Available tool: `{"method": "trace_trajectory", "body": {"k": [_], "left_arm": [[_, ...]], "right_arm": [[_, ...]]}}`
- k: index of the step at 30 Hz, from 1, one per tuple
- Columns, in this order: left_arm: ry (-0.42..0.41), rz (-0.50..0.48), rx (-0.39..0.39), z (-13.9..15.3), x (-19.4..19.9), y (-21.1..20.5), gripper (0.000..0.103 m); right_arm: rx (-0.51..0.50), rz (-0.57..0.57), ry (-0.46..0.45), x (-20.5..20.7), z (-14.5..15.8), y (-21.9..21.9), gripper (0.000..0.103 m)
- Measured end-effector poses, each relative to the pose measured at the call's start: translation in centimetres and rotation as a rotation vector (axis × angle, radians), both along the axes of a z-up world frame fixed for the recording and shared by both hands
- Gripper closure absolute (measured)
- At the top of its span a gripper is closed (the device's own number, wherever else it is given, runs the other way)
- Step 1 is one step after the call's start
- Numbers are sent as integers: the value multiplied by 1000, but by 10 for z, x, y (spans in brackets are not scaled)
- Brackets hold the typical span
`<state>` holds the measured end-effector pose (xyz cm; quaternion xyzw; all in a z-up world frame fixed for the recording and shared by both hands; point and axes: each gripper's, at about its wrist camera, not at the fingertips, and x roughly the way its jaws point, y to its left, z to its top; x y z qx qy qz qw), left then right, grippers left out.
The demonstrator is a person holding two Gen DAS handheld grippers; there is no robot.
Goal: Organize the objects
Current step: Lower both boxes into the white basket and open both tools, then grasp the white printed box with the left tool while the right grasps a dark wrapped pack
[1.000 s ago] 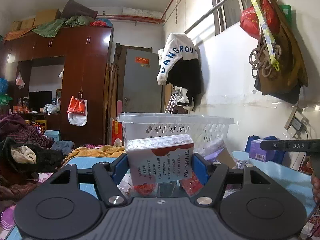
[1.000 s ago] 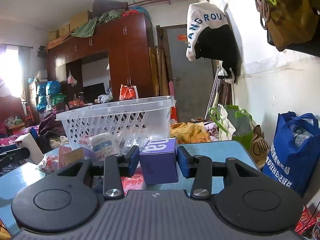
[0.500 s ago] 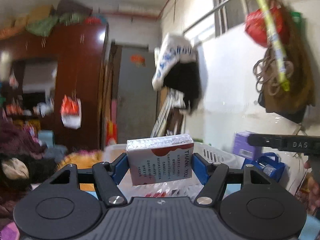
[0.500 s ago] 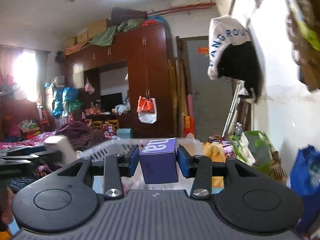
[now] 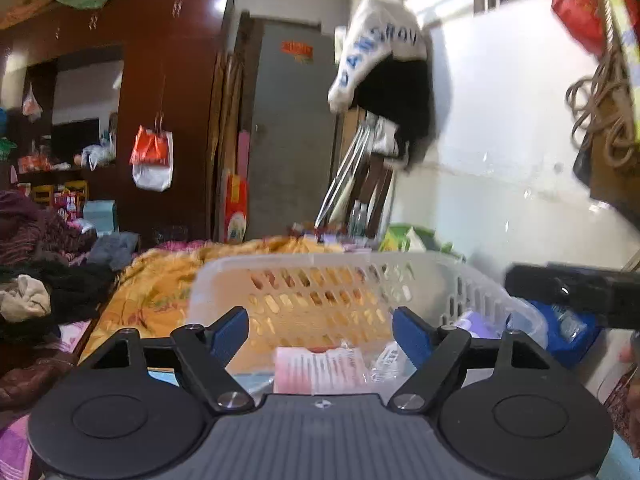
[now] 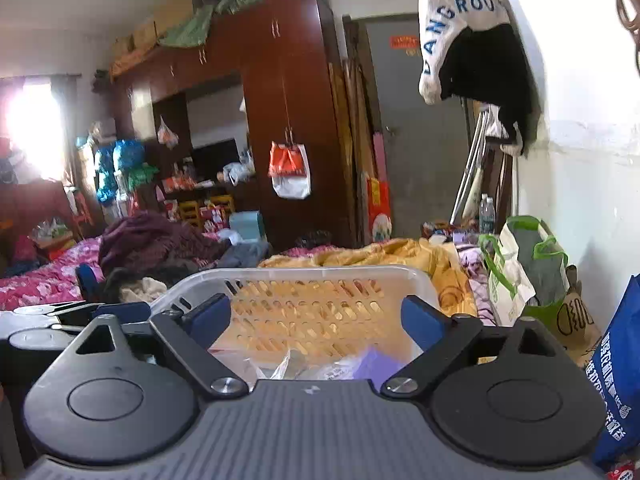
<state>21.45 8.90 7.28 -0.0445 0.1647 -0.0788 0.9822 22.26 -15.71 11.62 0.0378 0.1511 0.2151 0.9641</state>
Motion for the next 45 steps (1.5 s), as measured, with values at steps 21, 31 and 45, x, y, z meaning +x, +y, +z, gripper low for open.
{"method": "trace_trajectory", "body": {"k": [21,31,45], "left_arm": [[52,-294,-53,-110,-147,-30,10],[16,-260,14,-108,-155,-42,10],[6,-215,44,-121,-162,-46,25]], "right_arm": [[84,42,77,-102,-93,-47,0],[24,42,51,-120,-102,-30,0],[3,44,36,-124,-104,-24,0]]}}
